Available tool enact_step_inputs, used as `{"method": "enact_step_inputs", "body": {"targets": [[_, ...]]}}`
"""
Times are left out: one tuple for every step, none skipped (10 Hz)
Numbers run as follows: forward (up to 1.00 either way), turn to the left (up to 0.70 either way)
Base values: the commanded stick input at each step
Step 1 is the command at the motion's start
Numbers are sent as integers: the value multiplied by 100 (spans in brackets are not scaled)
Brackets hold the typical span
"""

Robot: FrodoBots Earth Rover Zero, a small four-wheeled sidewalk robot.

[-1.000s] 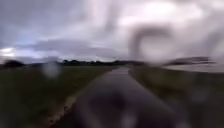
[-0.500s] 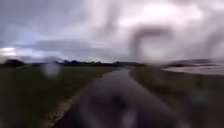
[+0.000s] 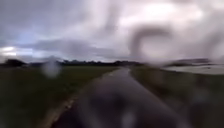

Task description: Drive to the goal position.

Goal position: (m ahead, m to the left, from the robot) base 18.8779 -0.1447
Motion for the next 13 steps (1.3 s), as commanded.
{"method": "enact_step_inputs", "body": {"targets": [[70,0],[70,0],[70,0],[70,0],[70,0],[70,0],[70,0],[70,0],[70,0],[70,0],[70,0],[70,0],[70,0]]}}
